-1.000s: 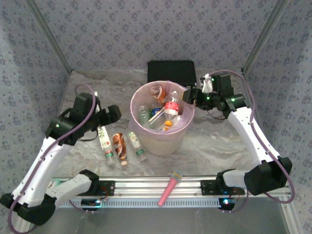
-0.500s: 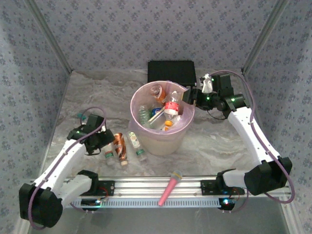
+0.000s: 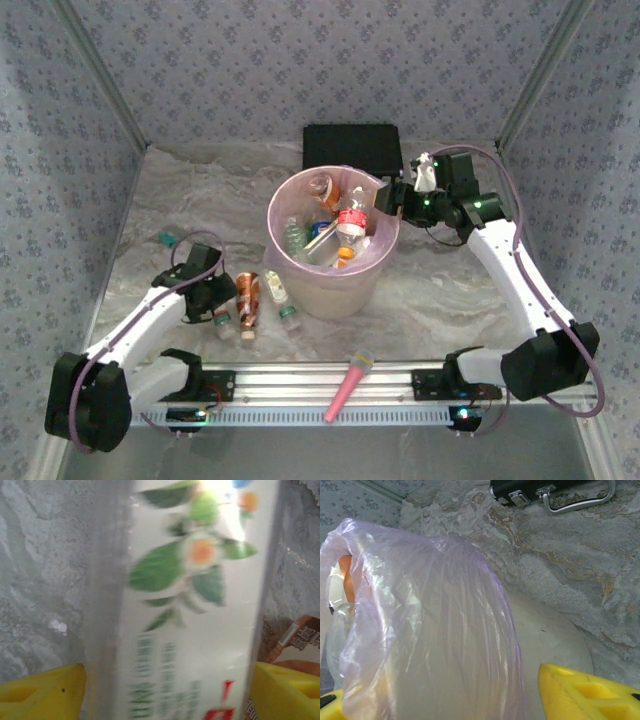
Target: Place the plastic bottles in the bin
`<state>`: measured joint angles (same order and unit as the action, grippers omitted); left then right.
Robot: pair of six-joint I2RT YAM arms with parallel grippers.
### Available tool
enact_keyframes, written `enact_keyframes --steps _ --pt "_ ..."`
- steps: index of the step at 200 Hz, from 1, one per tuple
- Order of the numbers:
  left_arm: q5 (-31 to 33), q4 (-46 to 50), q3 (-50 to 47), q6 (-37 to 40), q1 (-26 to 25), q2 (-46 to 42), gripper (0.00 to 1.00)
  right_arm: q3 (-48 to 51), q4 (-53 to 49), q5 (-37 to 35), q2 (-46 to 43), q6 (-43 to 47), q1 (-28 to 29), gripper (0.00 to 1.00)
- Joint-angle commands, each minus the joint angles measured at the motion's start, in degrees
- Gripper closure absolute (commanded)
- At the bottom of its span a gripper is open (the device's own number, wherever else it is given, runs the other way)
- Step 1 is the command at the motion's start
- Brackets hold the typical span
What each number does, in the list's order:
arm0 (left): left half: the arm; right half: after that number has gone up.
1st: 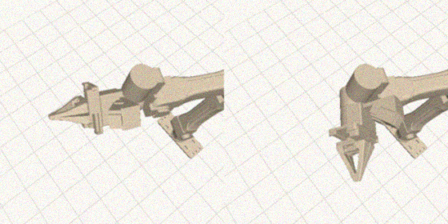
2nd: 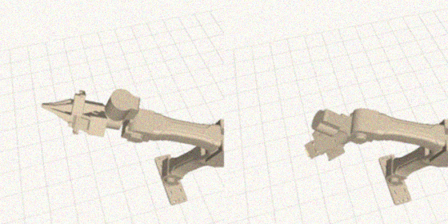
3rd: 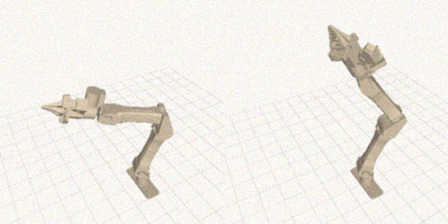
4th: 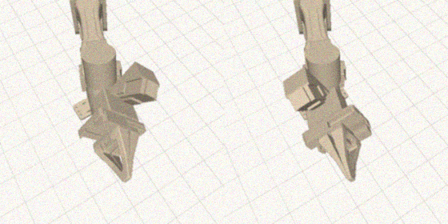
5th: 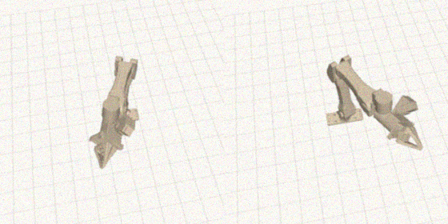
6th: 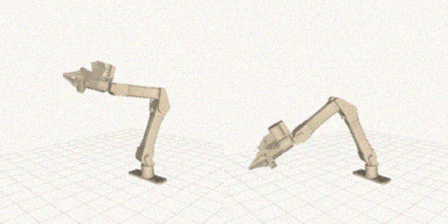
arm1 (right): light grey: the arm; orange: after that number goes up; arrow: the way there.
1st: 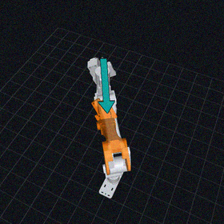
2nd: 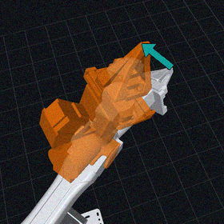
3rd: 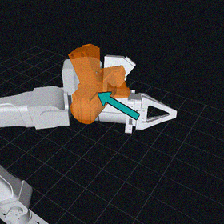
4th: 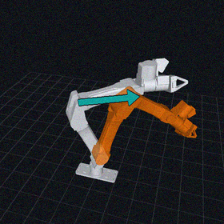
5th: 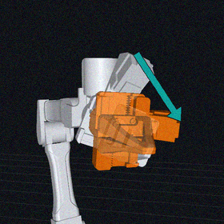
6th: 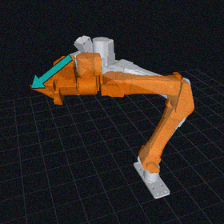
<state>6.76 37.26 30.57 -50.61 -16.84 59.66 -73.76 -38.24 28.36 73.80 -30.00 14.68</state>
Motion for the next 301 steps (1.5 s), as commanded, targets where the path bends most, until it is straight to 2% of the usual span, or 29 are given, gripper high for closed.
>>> enact_keyframes --steps 1,60,104,124,173,215,235,267,301 --pt "0.86 -2.57 -0.94 -0.10 0.73 1.43 0.21 -1.77 -1.40 -0.76 -0.85 1.17 0.41 0.38" --pt "1.05 -2.74 -0.63 -0.21 2.43 1.41 0.40 -2.01 -1.47 -0.67 -0.59 1.35 0.44 0.38" --pt "3.23 1.24 2.73 1.61 3.29 -2.26 0.46 -2.11 -1.40 -0.51 -0.59 1.35 0.44 0.38" --pt "4.41 6.12 5.34 2.39 3.57 -4.58 0.49 -2.76 -1.94 -0.69 -0.49 1.61 0.35 0.38" --pt "4.86 12.38 16.04 5.61 3.57 -9.84 0.53 -3.24 -1.93 -1.16 -0.20 1.52 0.70 0.38" --pt "-0.54 14.07 32.59 8.86 3.23 -6.64 0.58 -3.89 -2.19 -1.43 0.17 1.35 0.81 0.38" --pt "-2.28 14.28 40.35 10.19 1.07 -3.71 0.59 -4.02 -2.19 -1.73 0.23 1.27 0.96 0.38" --pt "-1.96 15.07 56.69 13.64 -5.86 2.84 0.65 -4.37 -2.02 -1.87 0.80 1.08 1.27 0.38" --pt "-0.34 16.17 72.75 16.78 -17.19 12.40 0.70 -4.56 -1.71 -2.23 1.08 0.95 1.67 0.38"
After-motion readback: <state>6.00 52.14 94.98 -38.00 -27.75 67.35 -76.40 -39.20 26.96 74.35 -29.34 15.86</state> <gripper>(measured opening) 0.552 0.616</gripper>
